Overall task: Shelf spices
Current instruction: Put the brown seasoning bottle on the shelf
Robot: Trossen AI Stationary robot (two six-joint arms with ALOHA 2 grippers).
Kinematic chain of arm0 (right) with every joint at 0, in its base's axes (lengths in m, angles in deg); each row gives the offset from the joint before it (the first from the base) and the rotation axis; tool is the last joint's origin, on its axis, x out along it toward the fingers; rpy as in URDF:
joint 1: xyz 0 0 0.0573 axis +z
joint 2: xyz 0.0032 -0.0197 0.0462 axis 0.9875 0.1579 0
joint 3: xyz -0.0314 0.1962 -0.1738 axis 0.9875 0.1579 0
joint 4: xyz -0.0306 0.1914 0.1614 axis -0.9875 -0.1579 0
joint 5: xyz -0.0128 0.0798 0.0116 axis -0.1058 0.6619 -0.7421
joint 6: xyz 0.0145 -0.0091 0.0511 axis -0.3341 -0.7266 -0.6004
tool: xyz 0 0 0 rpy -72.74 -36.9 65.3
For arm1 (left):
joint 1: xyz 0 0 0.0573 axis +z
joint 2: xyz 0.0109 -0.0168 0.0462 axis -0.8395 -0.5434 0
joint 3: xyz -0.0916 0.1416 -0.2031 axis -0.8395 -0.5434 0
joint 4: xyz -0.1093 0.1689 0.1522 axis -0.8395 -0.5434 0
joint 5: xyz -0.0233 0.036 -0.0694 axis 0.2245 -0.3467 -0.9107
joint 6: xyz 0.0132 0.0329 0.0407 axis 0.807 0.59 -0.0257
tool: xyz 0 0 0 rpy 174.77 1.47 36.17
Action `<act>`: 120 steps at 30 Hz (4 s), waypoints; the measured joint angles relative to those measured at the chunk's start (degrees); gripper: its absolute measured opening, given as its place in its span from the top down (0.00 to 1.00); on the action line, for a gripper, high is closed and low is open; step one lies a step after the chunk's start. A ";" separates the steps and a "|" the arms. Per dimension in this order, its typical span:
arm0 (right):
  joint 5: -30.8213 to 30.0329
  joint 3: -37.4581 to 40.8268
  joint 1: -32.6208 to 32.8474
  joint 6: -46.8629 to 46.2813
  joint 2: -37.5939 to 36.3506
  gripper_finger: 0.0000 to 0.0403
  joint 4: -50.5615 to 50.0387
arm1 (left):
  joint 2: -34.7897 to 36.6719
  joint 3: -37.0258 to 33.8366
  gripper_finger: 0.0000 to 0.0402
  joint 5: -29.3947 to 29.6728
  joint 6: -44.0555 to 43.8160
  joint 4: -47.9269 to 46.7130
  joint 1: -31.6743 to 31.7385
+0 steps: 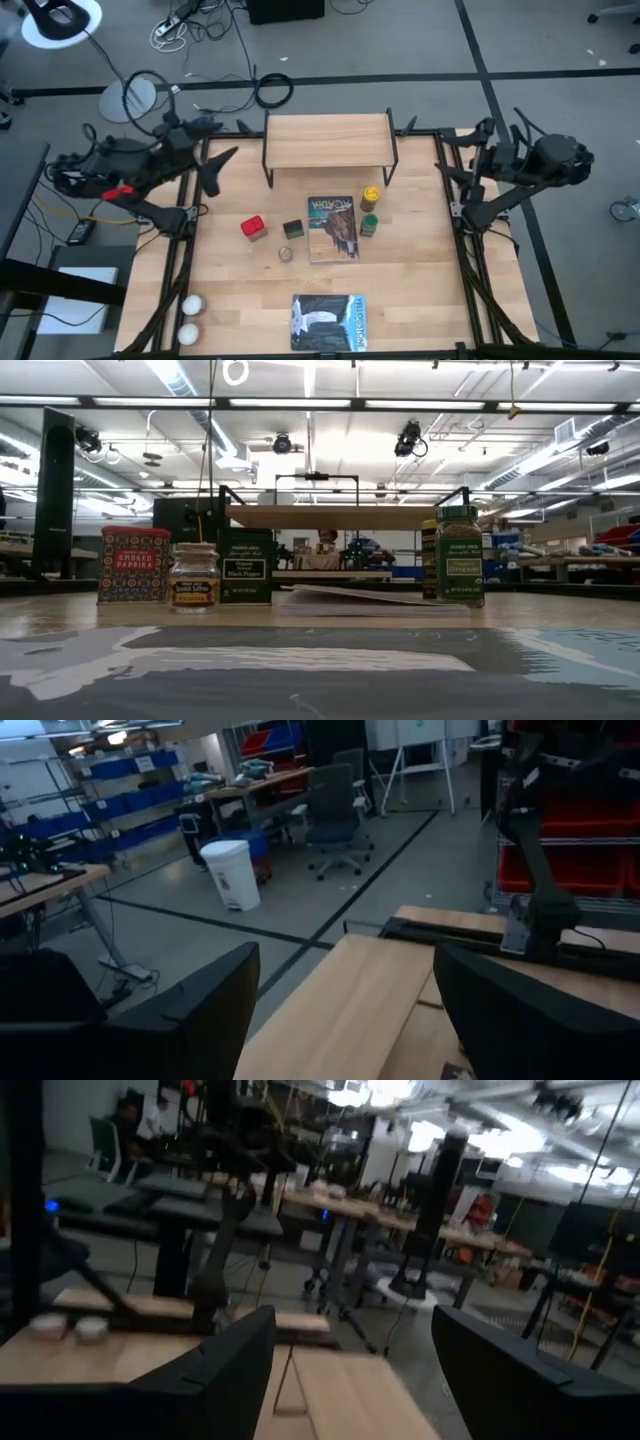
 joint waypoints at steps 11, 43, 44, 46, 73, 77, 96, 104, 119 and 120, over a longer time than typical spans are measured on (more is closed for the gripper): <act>0.26 7.39 0.00 -8.15 -2.62 0.34 -3.60 | 15.07 -30.04 0.24 -2.04 -3.77 16.73 0.02; 4.57 32.28 -0.01 -5.84 14.94 0.29 52.82 | -13.58 -29.91 0.24 -25.34 -19.14 14.97 -4.73; 4.54 32.28 0.10 -5.81 14.94 0.29 53.18 | -15.02 -28.47 0.24 -25.35 -19.61 13.78 -5.41; 4.55 32.28 0.15 -5.27 14.91 0.29 53.98 | -18.08 -25.09 0.24 -25.38 -20.66 11.29 -6.85; 4.31 30.55 -0.11 1.96 12.75 0.29 54.06 | -49.54 3.98 0.12 -29.44 -26.48 -15.48 -15.90; 4.19 30.55 -0.36 2.01 12.75 0.29 53.95 | -49.54 3.98 0.12 -29.47 -26.59 -16.10 -15.90; 4.08 30.55 -0.68 1.99 12.75 0.29 53.16 | -50.57 3.58 0.13 -34.32 -24.76 -20.99 -16.14; 4.11 30.55 -0.66 1.99 12.70 0.29 53.89 | -52.02 3.52 0.13 -31.87 -23.06 -22.17 -15.79; 4.15 30.55 0.44 1.94 12.36 0.29 55.32 | -56.36 3.52 0.13 -31.52 -24.62 -22.01 -10.05; 4.14 30.55 0.44 1.92 12.36 0.29 55.47 | -56.34 3.52 0.13 -31.50 -24.62 -22.18 -9.69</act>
